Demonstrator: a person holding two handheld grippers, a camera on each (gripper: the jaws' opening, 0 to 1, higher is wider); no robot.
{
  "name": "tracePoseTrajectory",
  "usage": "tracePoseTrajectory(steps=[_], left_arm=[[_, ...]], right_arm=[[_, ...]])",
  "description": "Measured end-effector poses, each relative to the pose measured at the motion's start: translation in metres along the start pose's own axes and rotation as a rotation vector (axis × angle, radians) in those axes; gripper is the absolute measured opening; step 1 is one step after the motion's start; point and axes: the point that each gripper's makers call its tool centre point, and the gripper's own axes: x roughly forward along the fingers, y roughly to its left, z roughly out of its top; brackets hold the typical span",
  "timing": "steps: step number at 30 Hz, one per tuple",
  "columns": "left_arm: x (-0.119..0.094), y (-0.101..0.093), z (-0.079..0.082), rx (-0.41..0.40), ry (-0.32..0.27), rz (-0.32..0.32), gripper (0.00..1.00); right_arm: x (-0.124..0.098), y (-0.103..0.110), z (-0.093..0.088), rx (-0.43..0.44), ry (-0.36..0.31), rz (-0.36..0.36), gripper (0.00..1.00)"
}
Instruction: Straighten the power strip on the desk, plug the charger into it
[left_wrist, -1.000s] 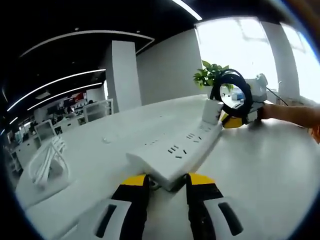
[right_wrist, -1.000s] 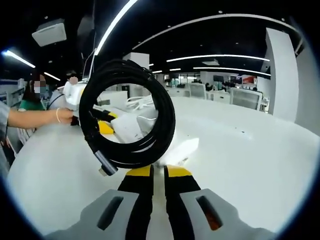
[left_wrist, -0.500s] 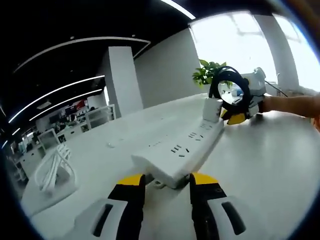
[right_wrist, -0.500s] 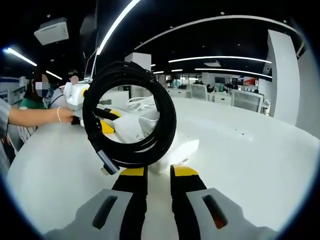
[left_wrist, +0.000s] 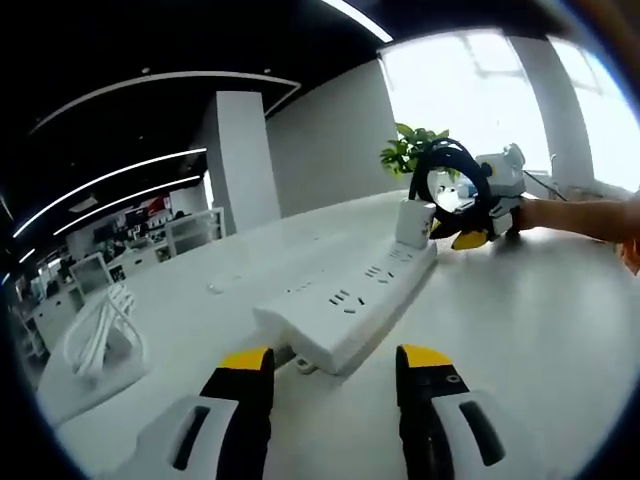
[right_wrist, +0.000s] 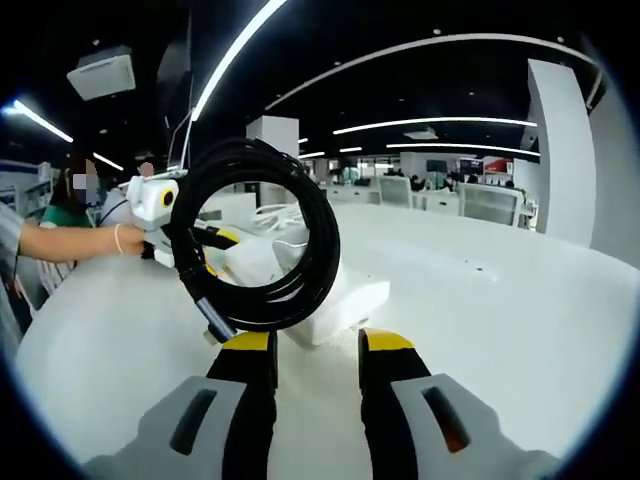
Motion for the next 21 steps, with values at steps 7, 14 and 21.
tracePoseTrajectory(steps=[7,14,21], left_arm=[[-0.002,-0.005,0.001,-0.003,-0.003,-0.012,0.58],[-0.008,-0.006,0.014,-0.106,-0.078,-0.026,0.69],[-0.013,-0.006,0.018,-0.117,-0.098,-0.016,0.73]], right_arm=[[-0.004,-0.001,0.001,-0.017,-0.015,-0.009,0.39],[-0.010,-0.001,0.001,-0.043,-0.038,-0.015,0.50],[-0.016,0.002,0.003,-0.052,-0.049,-0.010,0.56]])
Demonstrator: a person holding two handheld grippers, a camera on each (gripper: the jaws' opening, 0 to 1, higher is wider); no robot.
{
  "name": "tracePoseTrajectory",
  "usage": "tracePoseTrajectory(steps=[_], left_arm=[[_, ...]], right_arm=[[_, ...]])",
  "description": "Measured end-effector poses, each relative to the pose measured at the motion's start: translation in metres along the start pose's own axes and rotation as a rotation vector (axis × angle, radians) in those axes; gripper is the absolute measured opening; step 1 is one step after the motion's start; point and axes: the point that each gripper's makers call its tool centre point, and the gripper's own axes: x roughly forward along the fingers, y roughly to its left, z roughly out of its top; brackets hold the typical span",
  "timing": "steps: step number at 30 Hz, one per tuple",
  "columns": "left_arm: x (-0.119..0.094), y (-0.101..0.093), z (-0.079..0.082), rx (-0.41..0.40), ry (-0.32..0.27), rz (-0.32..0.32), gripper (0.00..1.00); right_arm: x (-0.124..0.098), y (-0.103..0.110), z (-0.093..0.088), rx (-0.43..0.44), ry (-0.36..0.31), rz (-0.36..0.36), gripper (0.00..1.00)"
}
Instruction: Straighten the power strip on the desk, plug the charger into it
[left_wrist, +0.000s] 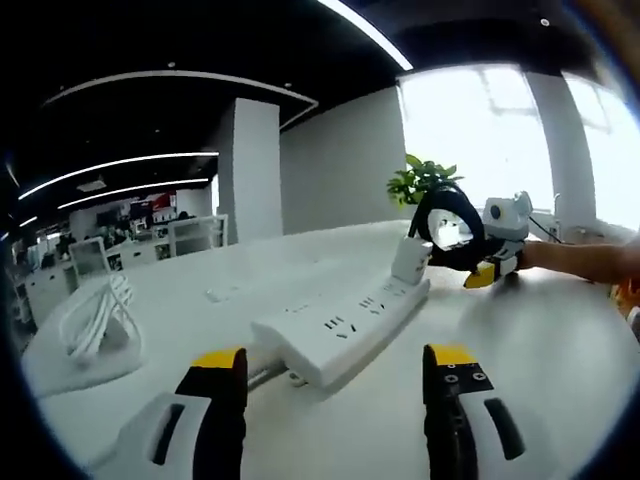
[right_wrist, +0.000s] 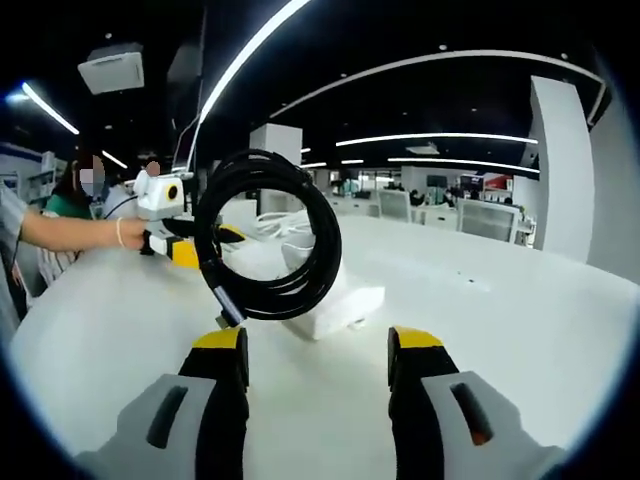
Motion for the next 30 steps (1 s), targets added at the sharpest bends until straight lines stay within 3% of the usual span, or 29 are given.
tracePoseTrajectory(steps=[6,11,15,24,30], left_arm=[[-0.004,-0.005,0.004,-0.010,-0.021,-0.014,0.84],[-0.012,-0.018,0.009,0.001,-0.039,-0.038,0.94],[-0.013,-0.021,0.009,0.000,-0.042,-0.037,0.99],[-0.030,-0.036,0.019,-0.002,-0.063,-0.030,0.99],[-0.043,-0.037,0.027,-0.033,-0.066,-0.003,0.99]], right_arm=[[-0.005,0.013,0.002,0.040,-0.025,0.048,0.75],[-0.010,0.027,0.009,0.024,-0.022,0.059,0.86],[-0.012,0.032,0.015,0.030,-0.034,0.061,0.89],[-0.023,0.044,0.024,0.054,-0.037,0.045,0.97],[-0.032,0.049,0.040,0.067,-0.071,0.007,1.00]])
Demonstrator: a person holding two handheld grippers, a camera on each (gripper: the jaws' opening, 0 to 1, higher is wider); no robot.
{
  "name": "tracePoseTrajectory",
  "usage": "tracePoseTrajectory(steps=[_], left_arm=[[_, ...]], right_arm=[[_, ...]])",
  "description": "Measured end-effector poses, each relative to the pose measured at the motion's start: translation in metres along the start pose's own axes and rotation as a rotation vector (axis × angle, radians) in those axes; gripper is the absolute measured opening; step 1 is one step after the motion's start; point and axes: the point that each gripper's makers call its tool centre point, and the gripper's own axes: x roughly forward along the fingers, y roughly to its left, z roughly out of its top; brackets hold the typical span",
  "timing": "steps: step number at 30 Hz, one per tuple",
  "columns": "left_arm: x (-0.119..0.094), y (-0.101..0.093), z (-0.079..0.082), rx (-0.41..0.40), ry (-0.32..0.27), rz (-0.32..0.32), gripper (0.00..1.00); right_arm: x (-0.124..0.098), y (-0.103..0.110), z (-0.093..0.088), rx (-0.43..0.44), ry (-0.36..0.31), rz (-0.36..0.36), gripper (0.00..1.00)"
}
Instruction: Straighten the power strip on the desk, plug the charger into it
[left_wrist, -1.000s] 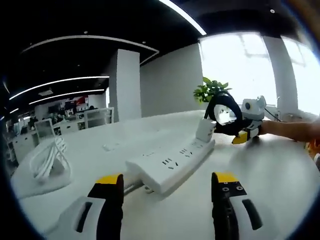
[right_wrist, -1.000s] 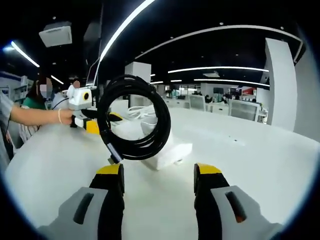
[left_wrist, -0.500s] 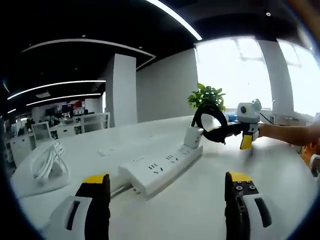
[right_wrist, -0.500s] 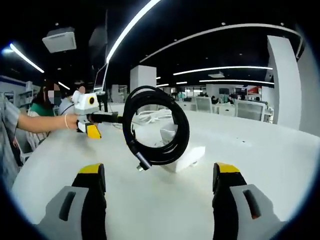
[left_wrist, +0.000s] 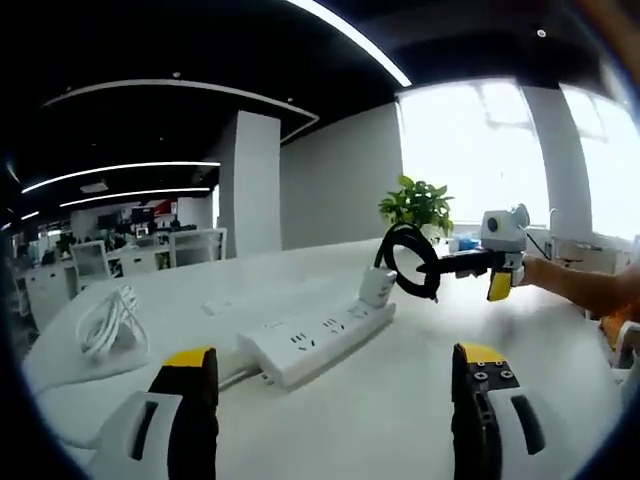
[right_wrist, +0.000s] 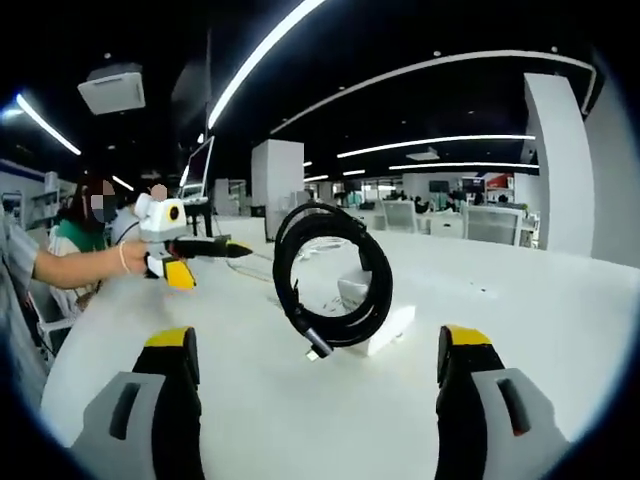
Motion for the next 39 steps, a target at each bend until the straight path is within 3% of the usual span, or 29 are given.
tracePoseTrajectory(steps=[7,12,20,23,28,33,39], left_arm=[[-0.014,0.000,0.008,0.029,0.003,0.030,0.98],[-0.022,-0.001,0.016,0.038,-0.034,0.052,0.99],[-0.033,-0.009,0.017,0.084,-0.049,0.063,0.99],[-0.040,-0.011,0.020,0.058,-0.068,0.064,0.99],[-0.050,-0.014,0.022,0.095,-0.081,0.094,0.97],[-0.060,-0.019,0.027,0.086,-0.119,0.101,0.97],[-0.068,-0.019,0.022,0.079,-0.137,0.113,0.97]], right_arm=[[-0.007,-0.004,0.017,0.030,-0.011,-0.085,1.00],[-0.015,-0.006,0.026,-0.074,-0.016,-0.163,0.99],[-0.031,0.008,0.044,-0.101,-0.064,-0.208,0.96],[-0.035,0.012,0.045,-0.097,-0.062,-0.216,0.96],[-0.041,0.025,0.044,-0.061,-0.074,-0.186,0.95],[-0.051,0.028,0.042,-0.051,-0.086,-0.218,0.94],[-0.060,0.030,0.036,-0.022,-0.098,-0.242,0.94]])
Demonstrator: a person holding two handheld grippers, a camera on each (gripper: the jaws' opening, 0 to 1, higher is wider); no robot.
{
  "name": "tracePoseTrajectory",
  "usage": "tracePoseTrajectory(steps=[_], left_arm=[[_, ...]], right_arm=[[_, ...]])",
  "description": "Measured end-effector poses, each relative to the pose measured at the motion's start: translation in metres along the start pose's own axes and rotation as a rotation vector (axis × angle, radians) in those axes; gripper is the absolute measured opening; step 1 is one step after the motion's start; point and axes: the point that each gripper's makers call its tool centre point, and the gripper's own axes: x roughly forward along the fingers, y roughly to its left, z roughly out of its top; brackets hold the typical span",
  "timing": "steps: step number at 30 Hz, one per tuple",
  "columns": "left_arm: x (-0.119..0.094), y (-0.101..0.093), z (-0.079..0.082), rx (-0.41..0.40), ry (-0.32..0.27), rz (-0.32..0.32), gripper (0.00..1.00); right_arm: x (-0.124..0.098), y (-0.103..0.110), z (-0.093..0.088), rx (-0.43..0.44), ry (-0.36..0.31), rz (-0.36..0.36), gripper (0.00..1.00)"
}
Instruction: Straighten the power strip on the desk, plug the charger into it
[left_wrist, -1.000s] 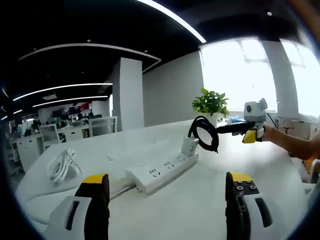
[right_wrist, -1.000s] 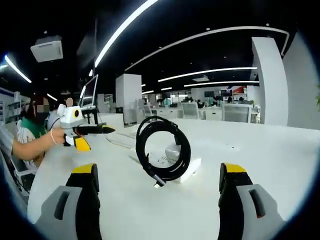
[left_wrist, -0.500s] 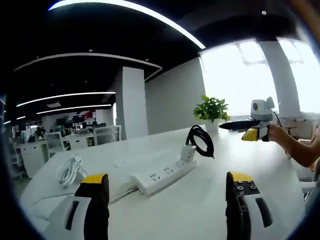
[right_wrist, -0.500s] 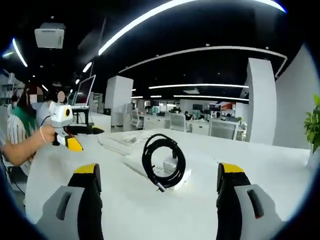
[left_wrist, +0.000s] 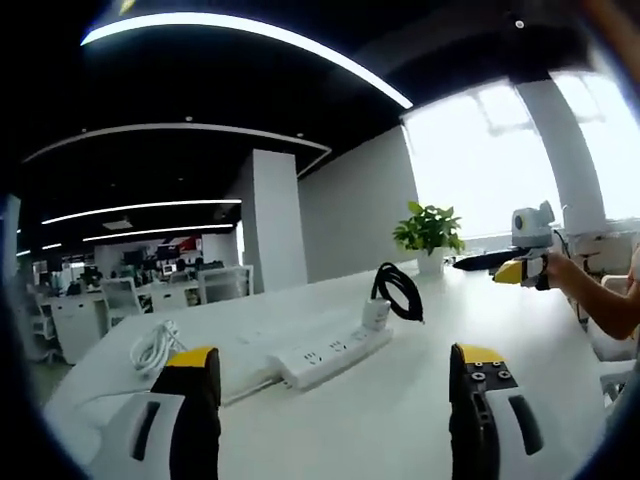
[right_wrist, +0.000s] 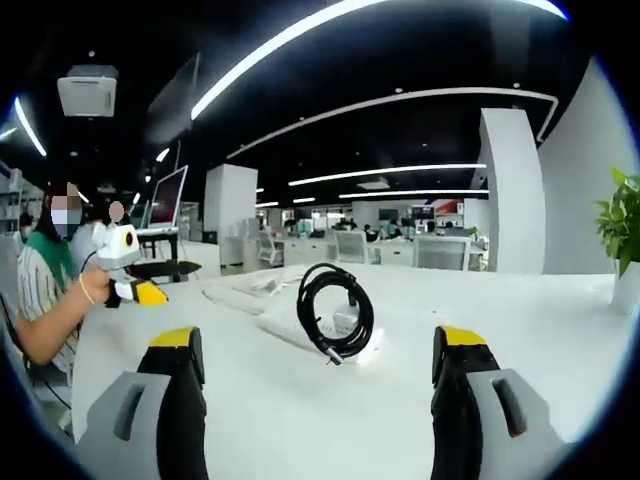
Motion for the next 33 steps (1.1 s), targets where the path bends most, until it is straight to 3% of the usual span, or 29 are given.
tracePoseTrajectory(steps=[14,19,26,33], left_arm=[[-0.028,-0.014,-0.001,-0.039,-0.055,0.012,0.96],[-0.039,-0.018,0.000,-0.052,-0.079,0.027,0.96],[-0.052,-0.013,-0.016,0.012,-0.022,0.105,0.96],[-0.065,-0.012,-0.025,-0.026,-0.030,0.120,0.97]], right_arm=[[-0.028,0.018,-0.016,-0.034,0.012,-0.019,0.95],[-0.036,0.020,-0.029,-0.001,0.020,-0.019,0.95],[-0.049,0.020,-0.042,0.019,0.046,-0.051,0.94],[-0.058,0.026,-0.047,0.015,0.062,-0.053,0.94]])
